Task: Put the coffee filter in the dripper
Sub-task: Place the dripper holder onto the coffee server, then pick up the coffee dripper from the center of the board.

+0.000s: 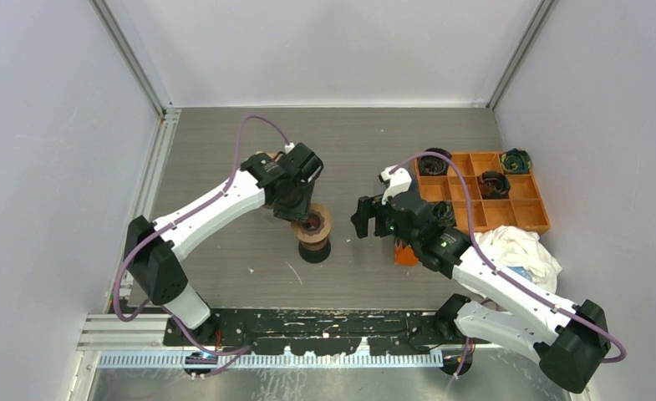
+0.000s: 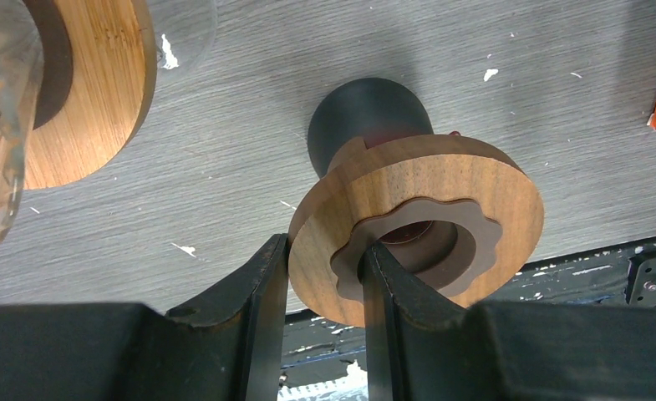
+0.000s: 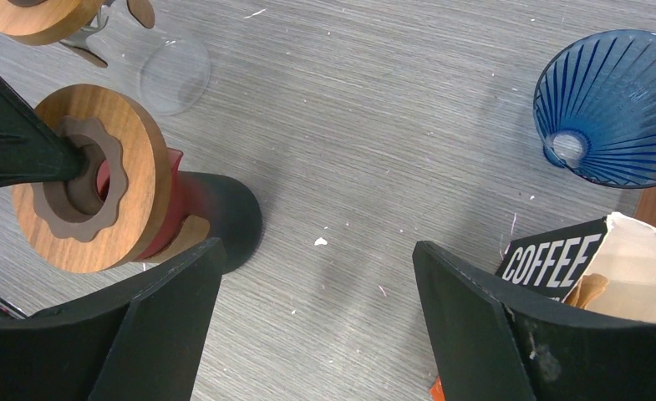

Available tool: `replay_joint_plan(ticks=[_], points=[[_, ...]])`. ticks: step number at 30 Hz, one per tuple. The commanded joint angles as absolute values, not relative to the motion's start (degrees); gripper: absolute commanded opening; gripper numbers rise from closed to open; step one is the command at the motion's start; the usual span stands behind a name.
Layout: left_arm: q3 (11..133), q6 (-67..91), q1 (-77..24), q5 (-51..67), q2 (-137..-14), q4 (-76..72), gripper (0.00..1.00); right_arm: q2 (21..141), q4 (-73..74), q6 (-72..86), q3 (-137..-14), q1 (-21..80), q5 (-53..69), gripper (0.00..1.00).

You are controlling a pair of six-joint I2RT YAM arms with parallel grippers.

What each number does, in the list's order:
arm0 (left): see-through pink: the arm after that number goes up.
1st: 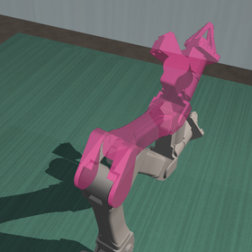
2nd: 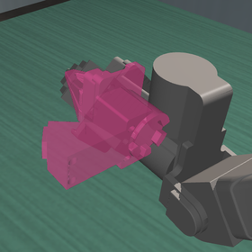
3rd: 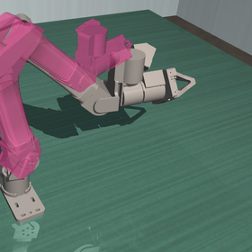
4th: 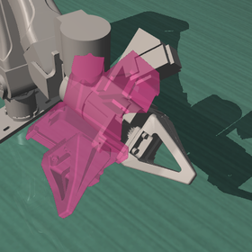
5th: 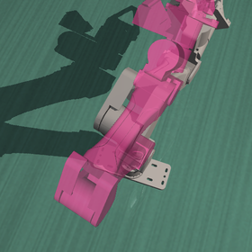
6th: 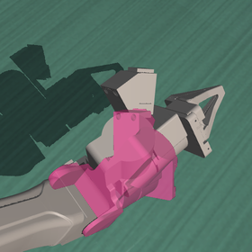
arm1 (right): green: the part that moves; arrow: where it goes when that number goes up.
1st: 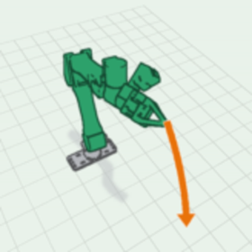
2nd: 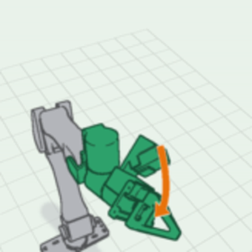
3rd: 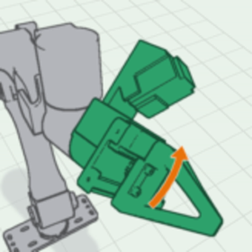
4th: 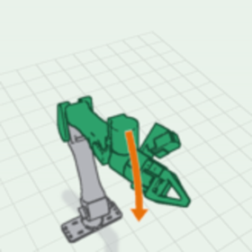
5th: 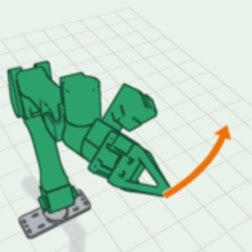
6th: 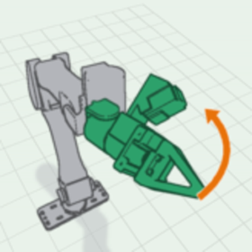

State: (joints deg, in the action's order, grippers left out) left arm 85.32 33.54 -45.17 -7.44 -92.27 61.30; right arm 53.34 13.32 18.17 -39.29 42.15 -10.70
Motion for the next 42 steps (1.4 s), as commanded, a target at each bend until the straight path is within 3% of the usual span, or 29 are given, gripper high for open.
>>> replay_joint_plan(ticks=[1, 20, 32, 42], points=[[87.54, 32.61, -45.30, -6.25, -92.10, 58.98, 0.34, 52.07, 9.94, 17.85, -39.74, 41.97, -11.78, 0.90], [86.77, 33.20, -45.28, -6.21, -89.40, 59.01, 0.58, 52.72, 12.65, 15.68, -42.59, 42.01, -11.72, 0.90], [85.51, 31.86, -44.44, -8.47, -78.33, 59.24, 0.75, 60.60, 19.69, 10.23, -52.73, 40.87, -15.23, 0.91], [75.91, 29.86, -35.83, -7.82, -63.99, 56.47, 0.87, 70.58, 23.19, 6.83, -59.83, 34.34, -18.95, 0.89]])
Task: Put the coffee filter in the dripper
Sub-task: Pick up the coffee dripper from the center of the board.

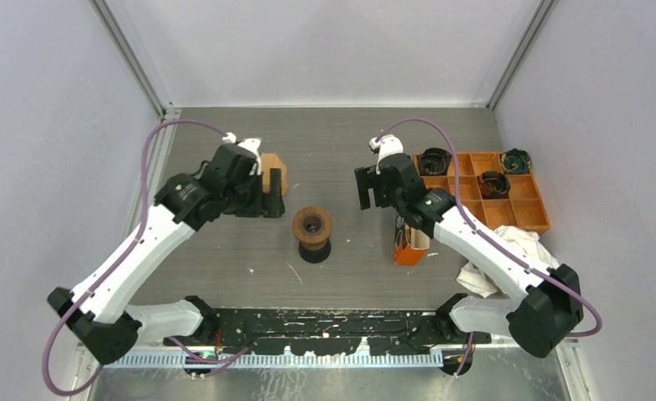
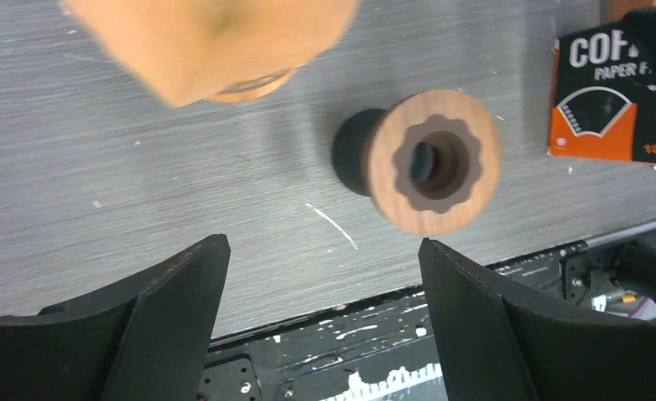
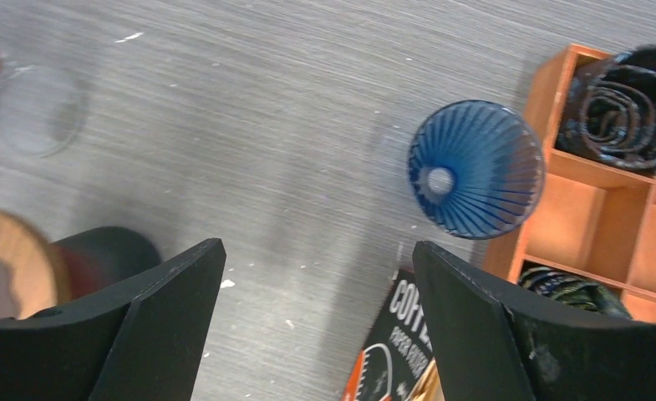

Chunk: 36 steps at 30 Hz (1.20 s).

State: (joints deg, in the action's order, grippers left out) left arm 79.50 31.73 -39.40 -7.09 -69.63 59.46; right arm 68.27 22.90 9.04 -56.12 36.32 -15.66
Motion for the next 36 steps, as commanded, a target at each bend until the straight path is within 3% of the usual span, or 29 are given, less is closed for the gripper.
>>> replay_joint_plan(ticks=[1, 9, 32, 36], points=[[74.69, 29.45, -34.65, -7.74, -62.70, 56.26, 0.89, 71.71, 23.20, 6.53, -60.24, 33.62, -19.31, 0.89], [67.36, 23.91, -25.95, -7.94, -54.64, 55.45, 1.00, 80.80, 22.33, 4.18, -63.01, 29.89, -20.91, 0.82], [54.36, 18.30, -17.78, -23.95, -44.72, 47.81, 0.99, 102.19, 19.86, -0.80, -71.01, 27.77, -29.04, 0.54], [54.07, 18.30, -17.45, -24.10, -44.43, 47.58, 0.99, 102.02, 19.84, -1.11, -71.05, 27.78, -28.74, 0.40]])
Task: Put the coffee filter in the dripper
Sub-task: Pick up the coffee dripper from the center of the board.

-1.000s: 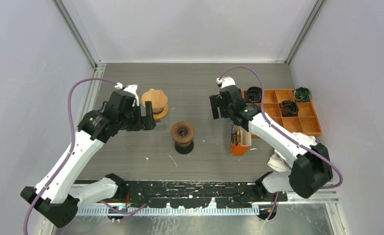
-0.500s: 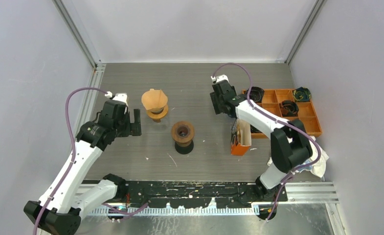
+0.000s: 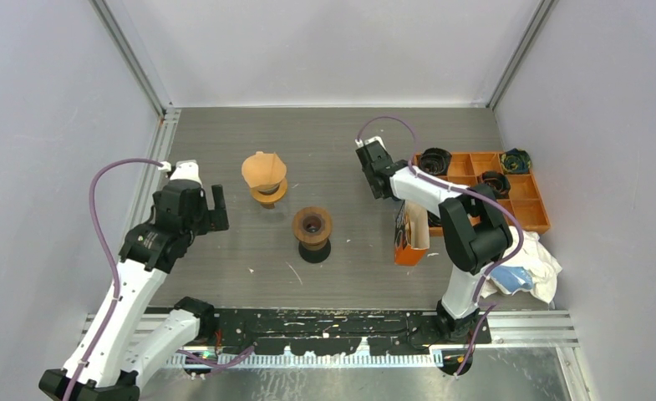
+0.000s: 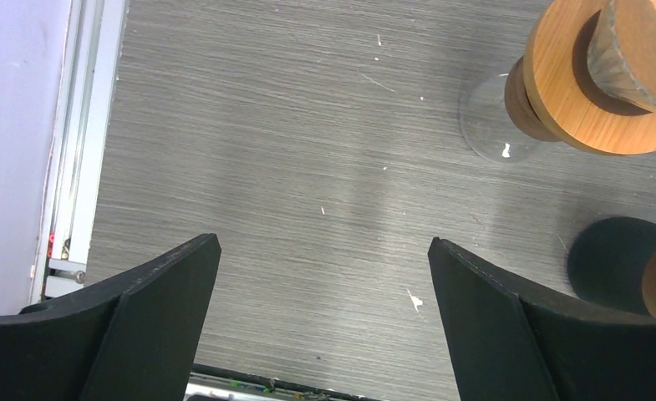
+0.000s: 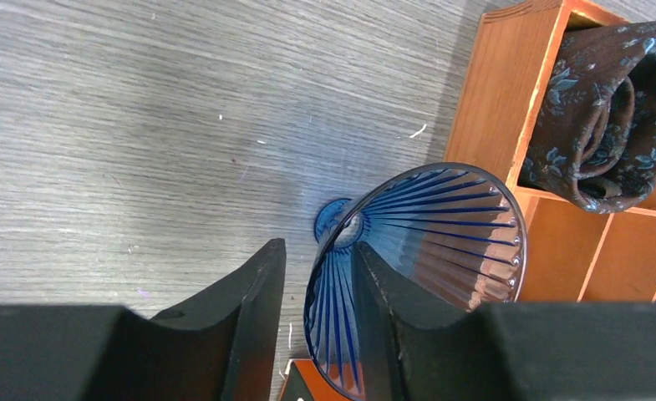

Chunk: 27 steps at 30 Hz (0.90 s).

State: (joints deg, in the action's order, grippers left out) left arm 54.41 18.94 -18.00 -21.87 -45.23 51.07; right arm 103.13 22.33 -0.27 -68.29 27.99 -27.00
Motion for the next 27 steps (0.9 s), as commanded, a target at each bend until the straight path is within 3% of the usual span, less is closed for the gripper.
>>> replay_joint_plan(ticks=[1, 6, 12, 27], points=[[54.10, 18.34, -17.36, -24.12, -44.47, 47.63, 0.99, 101.70, 19.94, -1.06, -71.02, 27.75, -28.51, 0.36], [53.94, 18.29, -17.13, -23.93, -44.39, 47.63, 0.99, 100.35, 20.58, -1.55, -71.27, 27.77, -27.46, 0.17], [53.77, 18.29, -16.40, -23.79, -43.96, 47.53, 0.99, 97.06, 21.88, -2.15, -71.19, 27.98, -27.17, 0.03], [53.09, 18.50, -14.86, -21.63, -43.00, 47.49, 0.99, 86.47, 31.09, -3.19, -74.86, 37.05, -27.55, 0.01]])
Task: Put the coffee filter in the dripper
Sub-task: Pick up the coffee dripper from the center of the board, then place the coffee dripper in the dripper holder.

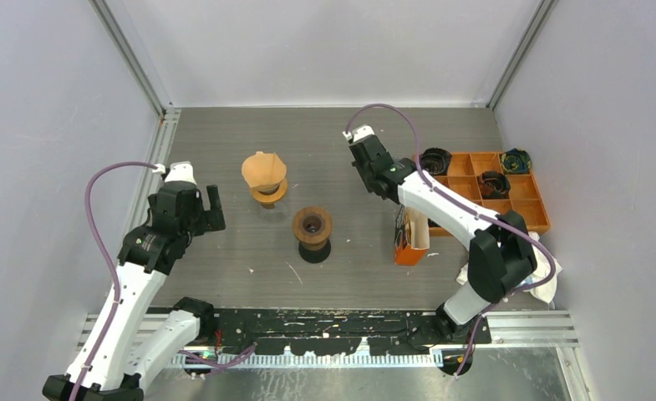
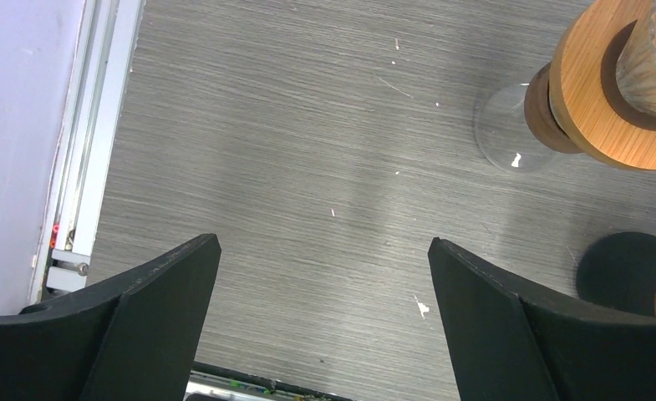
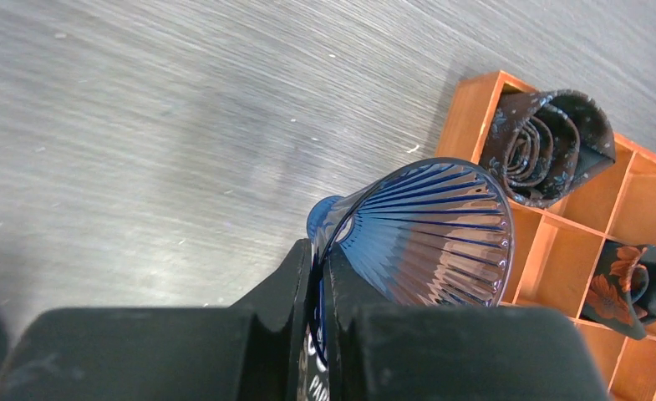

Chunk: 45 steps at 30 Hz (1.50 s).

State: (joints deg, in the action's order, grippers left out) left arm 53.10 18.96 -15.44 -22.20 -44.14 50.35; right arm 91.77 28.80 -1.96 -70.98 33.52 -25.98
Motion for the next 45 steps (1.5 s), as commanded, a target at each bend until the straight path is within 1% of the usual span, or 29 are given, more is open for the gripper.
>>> replay_joint_plan(ticks=[1, 12, 22, 31, 45], points=[[53.01, 18.48, -14.77, -21.40, -42.87, 47.54, 0.99, 85.88, 32.02, -3.39, -75.33, 38.13, -27.98, 0.01], [52.41, 18.63, -14.66, -21.19, -42.36, 47.53, 0.99, 81.30, 43.02, -4.84, -82.98, 49.59, -26.95, 0.01], [52.38, 18.66, -14.22, -21.23, -43.07, 47.54, 0.99, 80.57, 46.05, -6.54, -87.10, 58.41, -24.41, 0.01], [52.31, 18.72, -13.86, -21.16, -43.23, 47.55, 0.99, 83.87, 46.60, -8.63, -90.18, 65.72, -23.09, 0.01], [52.30, 18.85, -13.69, -21.12, -43.20, 47.55, 0.99, 90.51, 45.54, -10.75, -93.49, 69.95, -21.45, 0.01]])
